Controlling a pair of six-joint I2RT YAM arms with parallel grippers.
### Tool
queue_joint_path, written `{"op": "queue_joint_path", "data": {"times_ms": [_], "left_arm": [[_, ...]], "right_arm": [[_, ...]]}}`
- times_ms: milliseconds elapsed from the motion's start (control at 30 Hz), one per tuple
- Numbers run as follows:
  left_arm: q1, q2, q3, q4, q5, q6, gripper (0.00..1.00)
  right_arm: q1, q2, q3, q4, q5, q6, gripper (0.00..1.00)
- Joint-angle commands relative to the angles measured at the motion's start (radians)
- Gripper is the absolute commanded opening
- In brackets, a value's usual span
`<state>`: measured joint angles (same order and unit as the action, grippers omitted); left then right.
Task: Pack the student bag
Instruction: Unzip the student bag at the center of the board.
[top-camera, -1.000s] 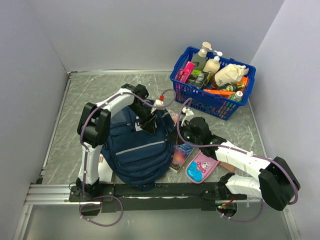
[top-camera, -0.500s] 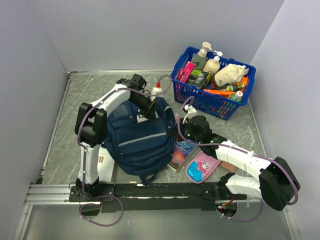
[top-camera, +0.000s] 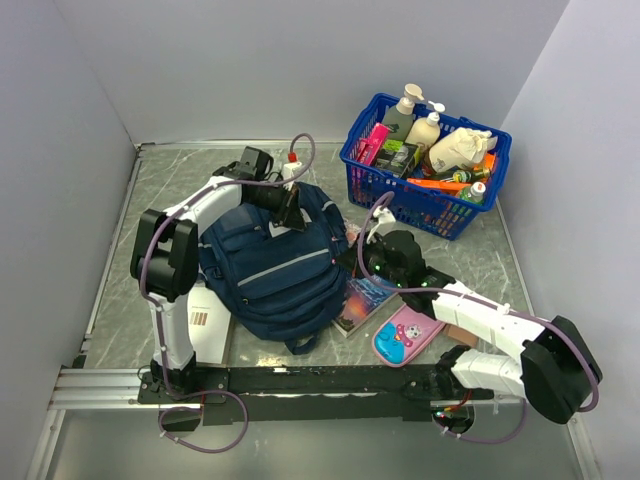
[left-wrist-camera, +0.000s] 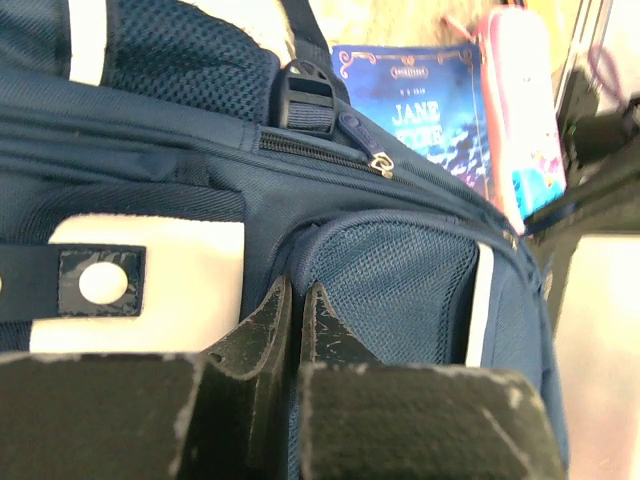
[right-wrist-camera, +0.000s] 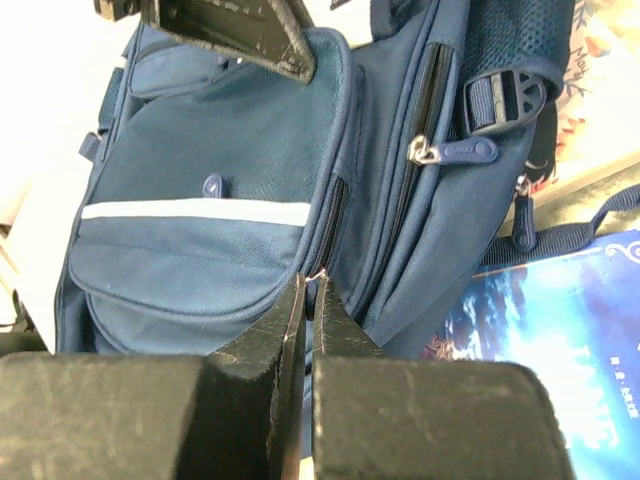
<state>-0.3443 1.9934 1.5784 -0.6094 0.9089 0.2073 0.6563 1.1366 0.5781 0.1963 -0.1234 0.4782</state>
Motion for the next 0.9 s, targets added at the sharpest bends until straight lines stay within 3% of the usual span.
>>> {"op": "queue_joint_path", "data": {"times_ms": [0,267,867], "left_arm": [[0.065,-0.045,0.002,0.232,-0.122,-0.181,0.01],[0.087,-0.044,-0.05,0.428,-0.188,-0.486,0.01],[0.062,-0.071,-0.11,0.592,-0.262,-0.677,0.01]], "right_arm": [[0.058,-0.043,-0.03,-0.027,-0.009,0.011,0.0],[0.21,0.023,0.04,-0.061,0.093,0.016,0.0],[0.365,0.388,0.353,0.011,0.016,-0.064,0.0]]}}
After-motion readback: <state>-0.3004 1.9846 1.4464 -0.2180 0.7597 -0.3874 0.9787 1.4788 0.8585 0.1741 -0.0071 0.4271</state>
